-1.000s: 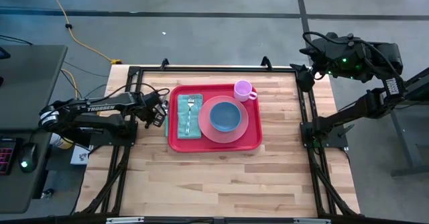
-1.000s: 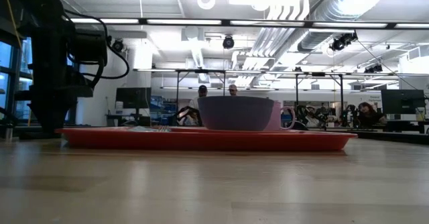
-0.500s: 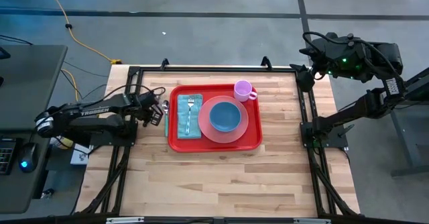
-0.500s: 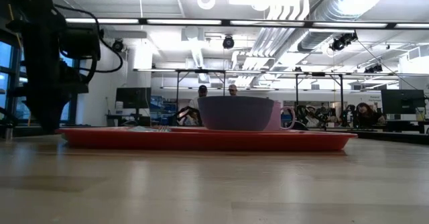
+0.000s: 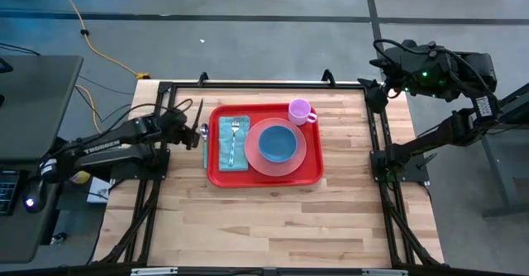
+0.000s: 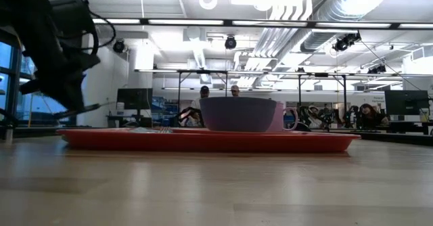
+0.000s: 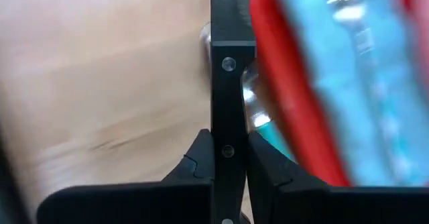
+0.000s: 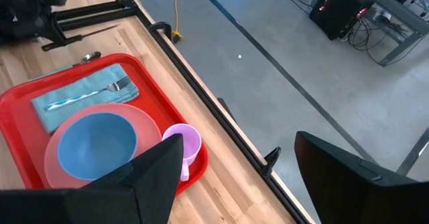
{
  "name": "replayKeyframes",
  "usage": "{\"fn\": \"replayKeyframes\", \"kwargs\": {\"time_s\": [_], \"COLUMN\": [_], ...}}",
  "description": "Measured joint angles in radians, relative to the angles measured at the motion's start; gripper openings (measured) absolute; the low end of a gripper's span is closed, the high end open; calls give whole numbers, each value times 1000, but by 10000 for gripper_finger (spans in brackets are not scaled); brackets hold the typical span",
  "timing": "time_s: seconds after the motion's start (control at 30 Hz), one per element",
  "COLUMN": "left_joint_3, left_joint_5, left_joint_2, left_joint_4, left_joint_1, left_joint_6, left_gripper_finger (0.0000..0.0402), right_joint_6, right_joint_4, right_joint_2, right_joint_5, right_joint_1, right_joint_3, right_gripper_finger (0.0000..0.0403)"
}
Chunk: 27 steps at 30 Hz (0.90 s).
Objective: Set up tray
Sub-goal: Put the knife on the blue towel on the tray
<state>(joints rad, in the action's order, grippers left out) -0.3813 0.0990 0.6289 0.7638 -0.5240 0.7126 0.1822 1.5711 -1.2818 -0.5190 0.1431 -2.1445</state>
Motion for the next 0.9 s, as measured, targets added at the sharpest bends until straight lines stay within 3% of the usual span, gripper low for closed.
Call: {"fn": "replayKeyframes", "kwargs": {"time_s": [0.4,0.7,0.9], "left_joint_3": [-1,-2,-2], "left_joint_5": [7,-9,-86], "left_joint_2": [-187,-176,-147], "left_joint_4": [-220,-329,-413], "left_joint_1": [0,1,35], "left_joint_6": [114,184,192], "left_gripper_finger": [66,66,66], "right_joint_6": [-3,-7,-7], "right_joint_4": [0,0,0], "right_joint_2": [0,0,0], "right_joint_5": [-3,-11,-20], "right_joint_1": [0,0,0], "right_joint_3": [0,0,0], "right_gripper_finger": [266,266,266]}}
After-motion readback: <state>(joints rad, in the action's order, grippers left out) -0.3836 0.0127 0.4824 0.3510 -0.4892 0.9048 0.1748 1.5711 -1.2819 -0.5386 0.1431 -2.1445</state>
